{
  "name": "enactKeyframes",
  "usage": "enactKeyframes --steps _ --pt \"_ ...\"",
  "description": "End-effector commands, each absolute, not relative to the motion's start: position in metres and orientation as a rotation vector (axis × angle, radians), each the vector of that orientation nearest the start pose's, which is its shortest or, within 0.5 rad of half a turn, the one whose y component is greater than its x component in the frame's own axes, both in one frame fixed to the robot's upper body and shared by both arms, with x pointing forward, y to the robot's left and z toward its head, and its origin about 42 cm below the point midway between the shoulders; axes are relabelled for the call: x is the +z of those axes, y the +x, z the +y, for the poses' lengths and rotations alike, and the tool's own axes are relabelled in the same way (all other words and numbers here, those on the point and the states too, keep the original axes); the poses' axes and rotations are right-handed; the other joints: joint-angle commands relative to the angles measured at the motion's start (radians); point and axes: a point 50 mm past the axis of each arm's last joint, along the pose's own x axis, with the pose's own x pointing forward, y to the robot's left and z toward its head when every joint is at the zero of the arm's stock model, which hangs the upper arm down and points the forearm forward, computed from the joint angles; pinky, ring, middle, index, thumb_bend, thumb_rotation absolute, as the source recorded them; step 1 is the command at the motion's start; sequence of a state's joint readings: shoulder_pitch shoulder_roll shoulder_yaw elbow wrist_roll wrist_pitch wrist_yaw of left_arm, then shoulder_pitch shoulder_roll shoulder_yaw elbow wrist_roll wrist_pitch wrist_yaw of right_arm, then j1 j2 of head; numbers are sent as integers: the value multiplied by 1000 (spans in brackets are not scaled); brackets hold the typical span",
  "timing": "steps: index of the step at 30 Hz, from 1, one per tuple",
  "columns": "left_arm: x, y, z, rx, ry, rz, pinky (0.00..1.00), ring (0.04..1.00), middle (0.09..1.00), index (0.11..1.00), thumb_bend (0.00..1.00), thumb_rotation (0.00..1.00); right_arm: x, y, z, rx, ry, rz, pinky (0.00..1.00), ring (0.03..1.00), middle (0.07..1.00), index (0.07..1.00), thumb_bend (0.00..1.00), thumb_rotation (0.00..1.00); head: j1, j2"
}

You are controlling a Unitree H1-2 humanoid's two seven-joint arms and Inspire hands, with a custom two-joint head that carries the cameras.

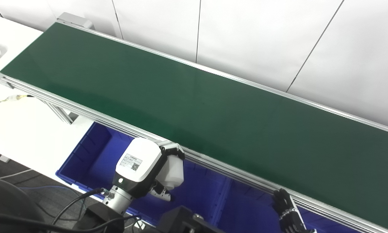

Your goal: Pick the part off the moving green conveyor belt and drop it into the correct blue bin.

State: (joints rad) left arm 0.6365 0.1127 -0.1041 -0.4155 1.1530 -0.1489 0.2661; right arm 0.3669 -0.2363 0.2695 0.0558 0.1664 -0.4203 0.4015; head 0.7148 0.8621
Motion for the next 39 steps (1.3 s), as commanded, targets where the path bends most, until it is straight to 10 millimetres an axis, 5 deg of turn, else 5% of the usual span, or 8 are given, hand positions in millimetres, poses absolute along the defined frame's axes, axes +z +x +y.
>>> enactKeyframes --steps 1,39 --pt "116 81 228 73 1212 -136 370 427 509 498 501 0 39 128 -219 574 12 -22 958 963 951 965 962 906 0 2" --pt "88 89 243 -180 1180 23 418 441 516 486 504 0 47 130 -209 573 15 -33 967 963 955 965 978 905 -45 27"
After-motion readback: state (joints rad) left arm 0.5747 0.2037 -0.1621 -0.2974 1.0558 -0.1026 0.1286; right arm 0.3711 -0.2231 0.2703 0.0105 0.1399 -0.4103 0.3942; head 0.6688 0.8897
